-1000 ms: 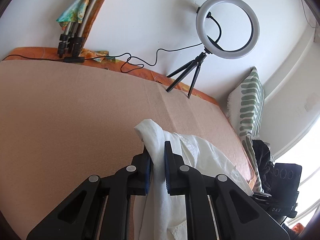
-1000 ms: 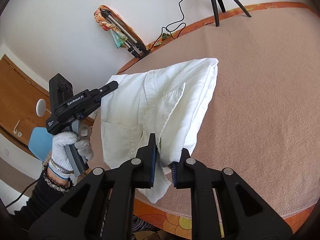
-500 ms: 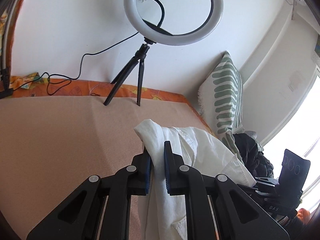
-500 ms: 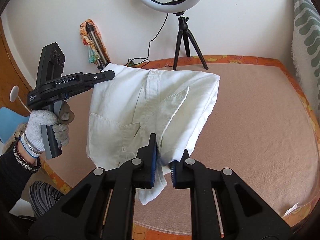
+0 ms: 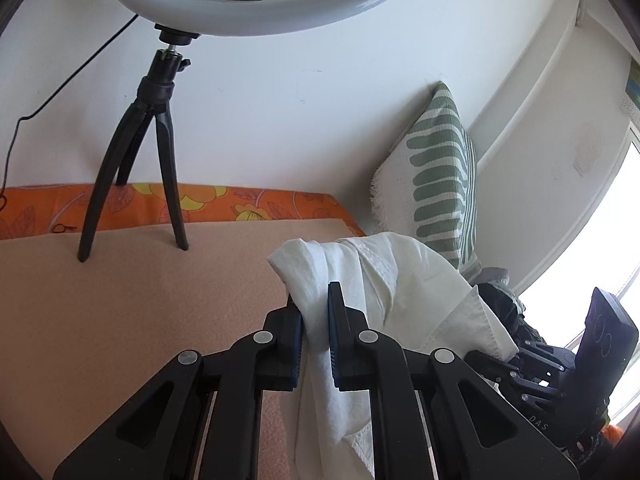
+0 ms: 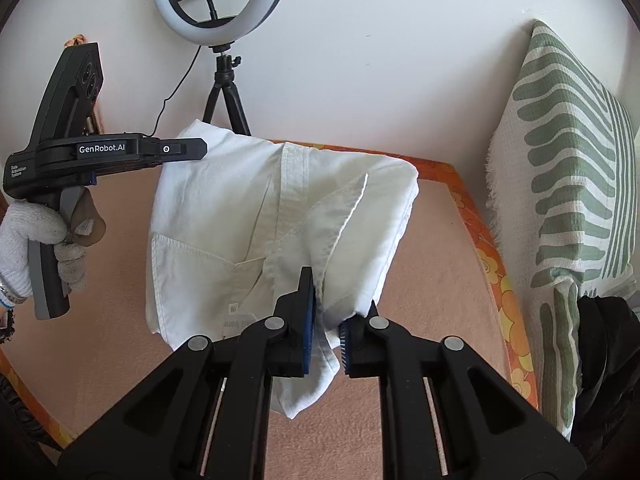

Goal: Fold small clothes

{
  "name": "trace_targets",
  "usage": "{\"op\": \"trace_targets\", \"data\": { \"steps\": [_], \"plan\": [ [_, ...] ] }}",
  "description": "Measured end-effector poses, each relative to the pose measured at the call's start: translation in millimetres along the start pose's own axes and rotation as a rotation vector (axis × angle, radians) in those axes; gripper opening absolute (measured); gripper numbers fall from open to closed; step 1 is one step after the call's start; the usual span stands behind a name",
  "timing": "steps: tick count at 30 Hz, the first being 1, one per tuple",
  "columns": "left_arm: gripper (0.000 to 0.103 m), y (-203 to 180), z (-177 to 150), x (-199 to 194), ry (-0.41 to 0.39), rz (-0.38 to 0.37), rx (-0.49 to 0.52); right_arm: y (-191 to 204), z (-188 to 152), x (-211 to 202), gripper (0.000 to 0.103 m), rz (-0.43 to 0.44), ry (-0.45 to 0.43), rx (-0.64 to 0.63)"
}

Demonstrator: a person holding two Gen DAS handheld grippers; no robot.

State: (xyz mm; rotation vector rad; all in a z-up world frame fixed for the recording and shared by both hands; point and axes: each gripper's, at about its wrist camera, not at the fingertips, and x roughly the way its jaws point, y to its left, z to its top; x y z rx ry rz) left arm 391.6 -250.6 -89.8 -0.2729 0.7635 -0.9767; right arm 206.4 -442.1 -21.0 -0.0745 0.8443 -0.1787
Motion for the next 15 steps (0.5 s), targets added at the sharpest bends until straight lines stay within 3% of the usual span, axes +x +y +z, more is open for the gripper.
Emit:
{"op": "trace_targets", "data": {
  "steps": [9,12,15],
  "plan": [
    [0.009,10.5,1.3,55.2,0.019,0.031,-0.044,-32.9,13.7,62.4,0.011,-0.066,0.064,0.012],
    [0.009,12.7,3.9,68.4,0.038,0.079,-0.012,-40.9,12.5,75.2,0.011,-0.056,0.081,0.030],
    [0.012,15.8,4.8,72.7,0.055,0.187,0.011,-53.7,8.8,87.8,0.014,-0.030,0.108,0.088]
  ]
}}
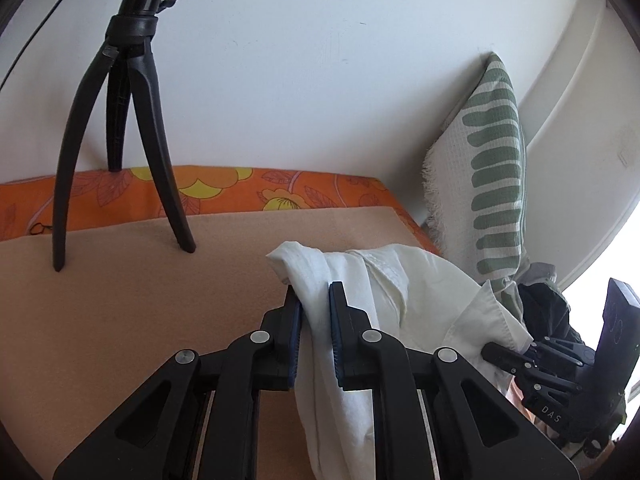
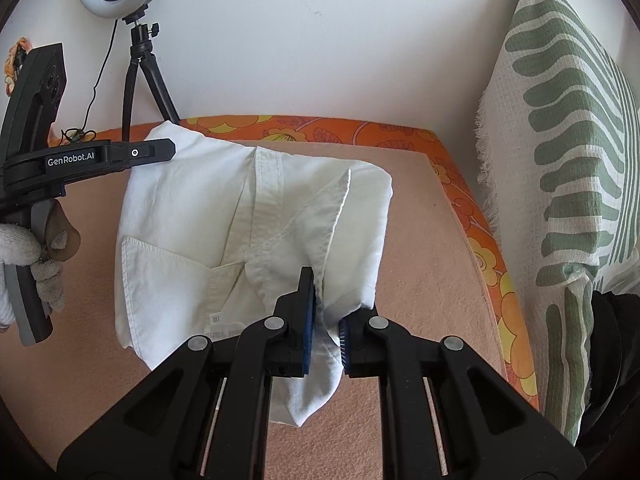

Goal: Fold small clothes

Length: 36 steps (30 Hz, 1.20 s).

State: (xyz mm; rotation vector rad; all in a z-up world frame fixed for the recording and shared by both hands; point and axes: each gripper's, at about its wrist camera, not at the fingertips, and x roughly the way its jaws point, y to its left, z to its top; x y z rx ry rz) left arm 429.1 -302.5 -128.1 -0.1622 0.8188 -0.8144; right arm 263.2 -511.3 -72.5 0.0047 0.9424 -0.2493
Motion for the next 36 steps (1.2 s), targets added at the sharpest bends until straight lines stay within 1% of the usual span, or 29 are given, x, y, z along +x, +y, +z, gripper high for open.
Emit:
{"op": "trace_targets", "data": {
  "steps": [1,3,4,5,6,8,9,10,14,16,17,19,24,26,28,31,32,34,36],
  "plan": [
    [0.012,1.9,-0.2,-1.5,-0.006,0.028,0.005,-8.6,-1.2,5.8,0.016,0.012,0.021,0.045],
    [0.014,4.2,0.5,-4.1,-0.010,0.087,0.030,-27.0,-7.3,15.1,0.026,0.036,0.066,0.150],
    [0.015,5.1,1.1,-4.6,-0.001,0.109,0.042,-34.8,-11.8,17.5,0.030,0.039,0.086,0.196],
    [0.021,7.4,1.5,-4.6,0.012,0.132,0.050,-40.3,-16.6,17.5,0.040,0.037,0.093,0.231],
    [0.025,9.0,1.4,-5.1,0.025,0.143,0.049,-44.1,-20.4,16.9,0.053,0.029,0.097,0.250],
    [0.043,11.4,-0.9,-10.6,0.039,0.124,0.046,-49.0,-26.3,12.8,0.063,-0.017,0.093,0.264],
    [0.047,11.2,-2.5,-14.3,0.042,0.121,0.049,-51.1,-28.4,10.8,0.066,-0.030,0.093,0.271],
    [0.049,10.5,-4.5,-18.6,0.046,0.123,0.060,-54.2,-30.1,8.5,0.066,-0.032,0.093,0.284],
    [0.050,0.6,-11.6,-32.4,0.082,0.141,0.103,-59.7,-35.1,-4.6,0.067,-0.036,0.084,0.322],
    [0.052,-6.6,-15.6,-42.4,0.082,0.153,0.134,-58.4,-36.8,-13.6,0.067,-0.037,0.071,0.326],
    [0.056,-10.8,-17.5,-48.1,0.075,0.156,0.150,-55.9,-37.7,-19.7,0.068,-0.042,0.062,0.323],
    [0.059,-18.5,-21.6,-60.7,0.064,0.153,0.171,-52.2,-38.2,-29.9,0.068,-0.052,0.044,0.314],
    [0.061,-39.9,-31.3,-91.3,0.055,0.138,0.203,-42.0,-40.0,-54.2,0.068,-0.057,0.007,0.300],
    [0.068,-50.1,-36.2,-105.5,0.041,0.137,0.223,-38.0,-42.0,-64.3,0.068,-0.058,-0.004,0.295],
    [0.068,-59.4,-41.0,-120.6,0.022,0.135,0.241,-32.8,-44.2,-74.4,0.068,-0.063,-0.014,0.282],
    [0.073,-70.9,-48.8,-142.8,-0.001,0.121,0.253,-24.7,-49.9,-94.1,0.068,-0.063,-0.035,0.272],
    [0.073,-74.0,-51.7,-151.2,-0.012,0.119,0.257,-22.1,-50.5,-100.2,0.068,-0.061,-0.043,0.268],
    [0.073,-80.9,-57.7,-166.8,-0.029,0.117,0.267,-14.2,-55.5,-115.2,0.071,-0.060,-0.062,0.258],
    [0.075,-87.2,-64.2,-184.5,-0.052,0.116,0.280,-4.8,-60.8,-130.7,0.079,-0.068,-0.088,0.244]
  ]
}}
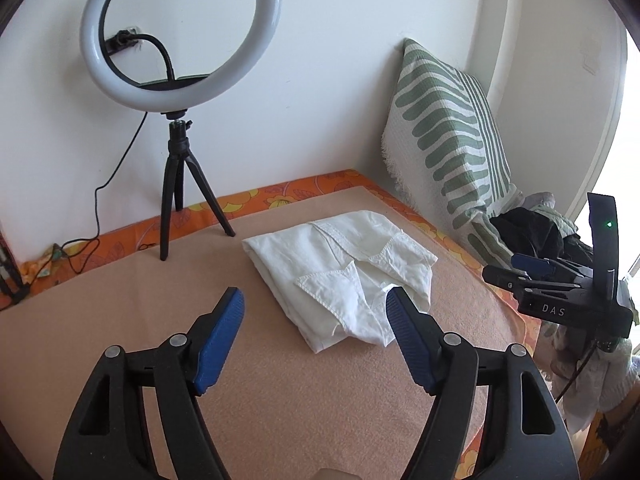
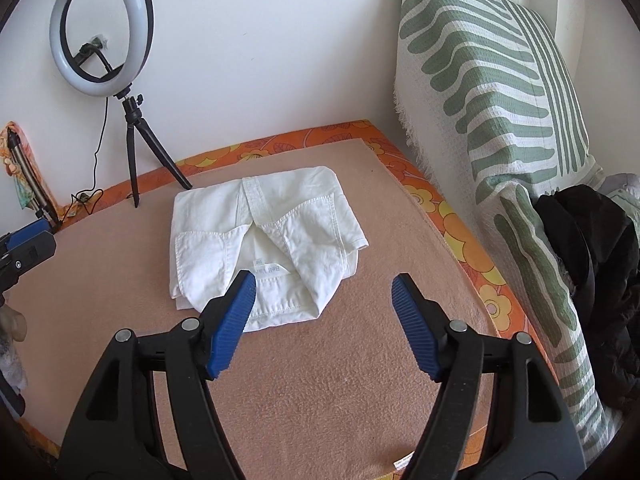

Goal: Fold small clothes

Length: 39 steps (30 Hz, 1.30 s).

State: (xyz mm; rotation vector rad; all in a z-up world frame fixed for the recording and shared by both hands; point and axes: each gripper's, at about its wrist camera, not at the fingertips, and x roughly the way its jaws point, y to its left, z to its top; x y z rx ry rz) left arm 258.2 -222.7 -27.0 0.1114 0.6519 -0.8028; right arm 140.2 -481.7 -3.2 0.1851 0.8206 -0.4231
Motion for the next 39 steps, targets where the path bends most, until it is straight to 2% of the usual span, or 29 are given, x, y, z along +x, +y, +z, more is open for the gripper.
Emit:
{"op": "trace_targets", "data": {
  "steps": [2,5,13,16,20,28,34,39],
  "plan": [
    [0.080,-4.3,-5.1,-19.9,-0.035,0.001,0.008,7.4,-5.2,-15.7,0.081,0.003,-0.028,-0.018],
    [0.081,-11.0,-14.0,-45.0,-0.068,-0.002,0.017,18.1,-15.3,-38.4,0.087,0.008,-0.060,-0.040],
    [0.086,-21.9,-47.4,-92.4,-0.094,0.044,0.034,39.3,-45.7,-90.2,0.103,0.015,-0.144,-0.060],
    [0.088,-22.0,-60.5,-101.9,-0.085,0.067,0.038,47.0,-56.9,-103.4,0.103,-0.003,-0.167,-0.073],
    [0.099,-22.3,-77.0,-111.0,-0.102,0.092,0.057,57.1,-73.1,-114.9,0.103,-0.031,-0.181,-0.087],
    [0.099,-23.3,-87.5,-115.1,-0.107,0.068,0.042,62.3,-100.1,-126.2,0.103,-0.050,-0.189,-0.066],
    [0.099,-29.6,-92.3,-118.3,-0.117,0.115,0.075,62.1,-107.0,-129.6,0.103,-0.062,-0.184,-0.077],
    [0.099,-29.6,-93.7,-122.7,-0.130,0.119,0.075,62.4,-104.7,-136.8,0.103,-0.065,-0.200,-0.078]
  ]
}}
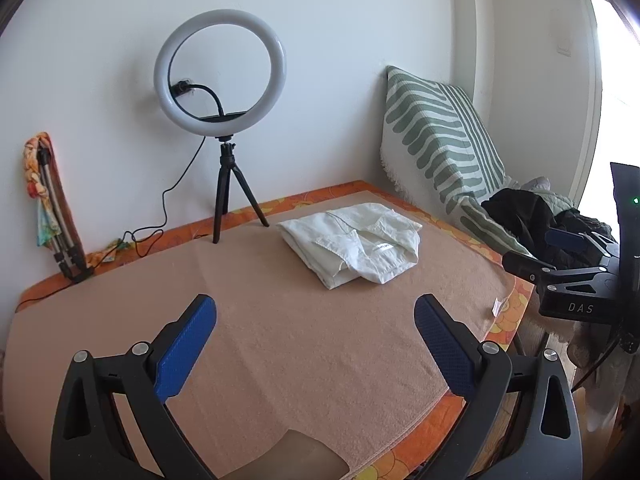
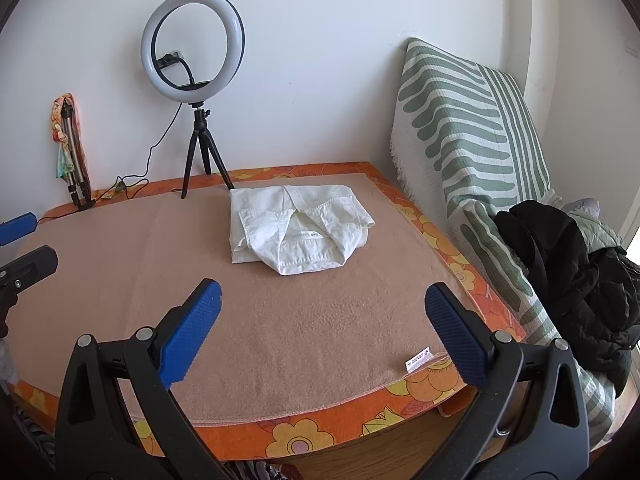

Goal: Fold small clothes

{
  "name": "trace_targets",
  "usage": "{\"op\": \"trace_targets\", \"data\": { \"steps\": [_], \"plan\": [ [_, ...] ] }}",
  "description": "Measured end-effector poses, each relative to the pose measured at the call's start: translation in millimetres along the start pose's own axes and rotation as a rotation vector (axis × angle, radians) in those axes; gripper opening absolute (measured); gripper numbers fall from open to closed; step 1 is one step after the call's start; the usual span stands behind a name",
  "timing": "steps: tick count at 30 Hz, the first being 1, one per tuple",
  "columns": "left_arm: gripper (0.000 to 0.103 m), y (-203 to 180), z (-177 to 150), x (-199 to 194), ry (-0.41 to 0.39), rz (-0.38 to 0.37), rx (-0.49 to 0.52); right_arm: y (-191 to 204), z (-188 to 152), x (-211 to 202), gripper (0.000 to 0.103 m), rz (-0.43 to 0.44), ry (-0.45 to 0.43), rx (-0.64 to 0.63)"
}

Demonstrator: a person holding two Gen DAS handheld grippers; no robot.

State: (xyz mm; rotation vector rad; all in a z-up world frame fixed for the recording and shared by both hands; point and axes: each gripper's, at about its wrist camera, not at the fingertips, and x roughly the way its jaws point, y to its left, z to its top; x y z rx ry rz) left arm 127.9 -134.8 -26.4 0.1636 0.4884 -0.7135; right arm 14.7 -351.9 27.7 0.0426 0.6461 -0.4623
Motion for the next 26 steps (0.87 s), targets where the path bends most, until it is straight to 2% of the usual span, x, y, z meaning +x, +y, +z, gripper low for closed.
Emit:
{"op": "trace_targets", "data": {
  "steps": [19,26],
  "plan": [
    [0.100,13.8,-3.5,-10.0,-0.015,0.039,-0.006,16.2,0.1,-9.0,0.103,0.007,-0.014,-0.028],
    [0.100,19.7,-4.9,-20.8,-0.030,0.026,-0.008,20.8,2.8,-10.2,0.103,0.019,-0.018,-0.041]
  ]
}}
